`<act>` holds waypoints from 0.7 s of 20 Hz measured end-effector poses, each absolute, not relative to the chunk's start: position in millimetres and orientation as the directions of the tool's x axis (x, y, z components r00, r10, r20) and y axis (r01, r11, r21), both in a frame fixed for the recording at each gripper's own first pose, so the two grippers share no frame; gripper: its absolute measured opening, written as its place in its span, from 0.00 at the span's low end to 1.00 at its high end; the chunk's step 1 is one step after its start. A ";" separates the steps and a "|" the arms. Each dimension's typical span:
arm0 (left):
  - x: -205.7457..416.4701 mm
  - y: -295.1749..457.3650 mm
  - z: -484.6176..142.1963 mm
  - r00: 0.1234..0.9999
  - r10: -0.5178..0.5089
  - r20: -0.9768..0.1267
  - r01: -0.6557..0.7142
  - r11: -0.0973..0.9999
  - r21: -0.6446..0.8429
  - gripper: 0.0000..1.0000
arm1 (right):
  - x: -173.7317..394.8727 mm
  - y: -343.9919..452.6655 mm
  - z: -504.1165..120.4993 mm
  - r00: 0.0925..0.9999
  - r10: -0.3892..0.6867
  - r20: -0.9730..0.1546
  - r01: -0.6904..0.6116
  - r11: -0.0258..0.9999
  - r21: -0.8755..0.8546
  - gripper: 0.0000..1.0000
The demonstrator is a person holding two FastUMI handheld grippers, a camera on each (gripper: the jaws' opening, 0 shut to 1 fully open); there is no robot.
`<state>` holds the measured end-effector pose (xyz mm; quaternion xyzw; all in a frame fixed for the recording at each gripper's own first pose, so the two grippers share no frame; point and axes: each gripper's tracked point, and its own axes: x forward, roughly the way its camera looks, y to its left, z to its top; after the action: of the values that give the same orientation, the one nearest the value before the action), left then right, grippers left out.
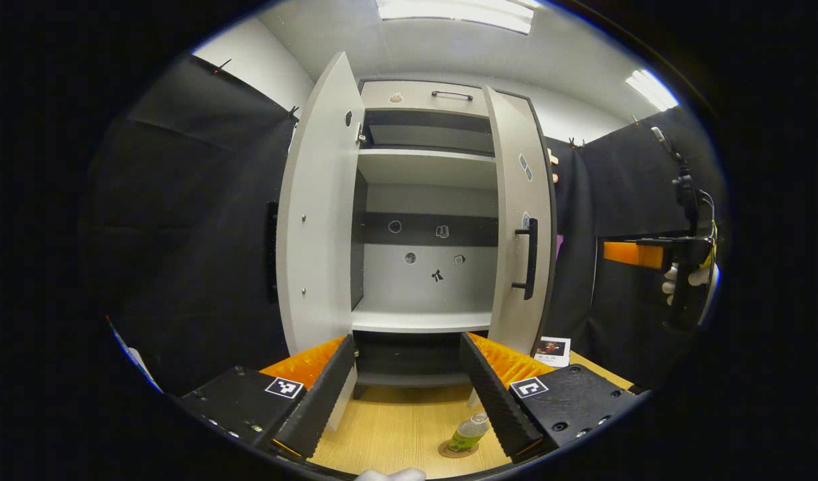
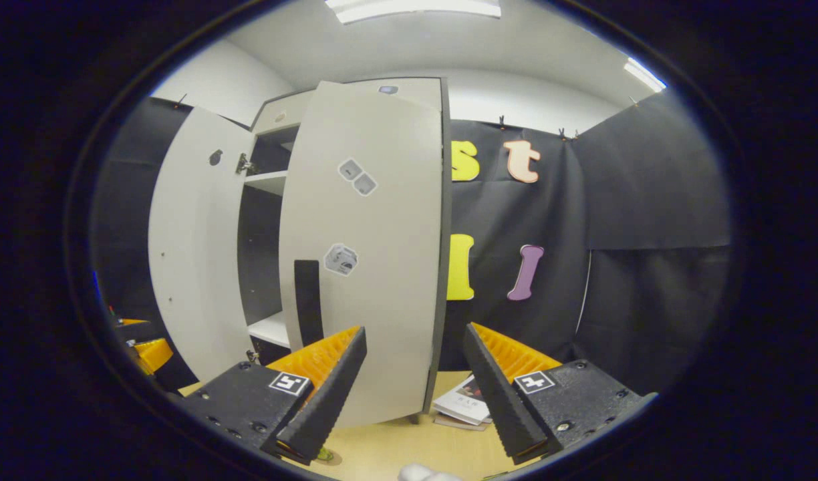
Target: Grasp the bottle in the cabinet with the left hand and place it on the coaster, then close the right door with the right hand and the left door with the left hand.
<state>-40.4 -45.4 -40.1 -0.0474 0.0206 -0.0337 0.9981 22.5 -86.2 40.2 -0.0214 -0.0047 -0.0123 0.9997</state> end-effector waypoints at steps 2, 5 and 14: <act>-36.9 -47.8 -39.0 0.996 -0.082 -0.035 0.079 0.993 -0.092 0.96 | 10.4 -95.4 29.5 0.998 -0.055 0.009 0.056 0.998 -0.040 0.96; -33.9 -52.1 -38.7 0.994 -0.101 -0.035 0.098 0.991 -0.088 0.96 | -2.1 -101.5 11.7 0.996 -0.082 -0.029 0.081 0.996 -0.035 0.96; -35.6 -38.8 -30.1 0.995 -0.093 -0.025 0.091 0.993 -0.072 0.96 | -7.7 -93.9 2.7 0.995 -0.090 -0.052 0.089 0.996 -0.022 0.96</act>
<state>-35.6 -38.8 -30.1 -0.0355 0.0141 -0.0459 0.9982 -7.7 -93.9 2.7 -0.0098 0.0264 -0.0448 0.9986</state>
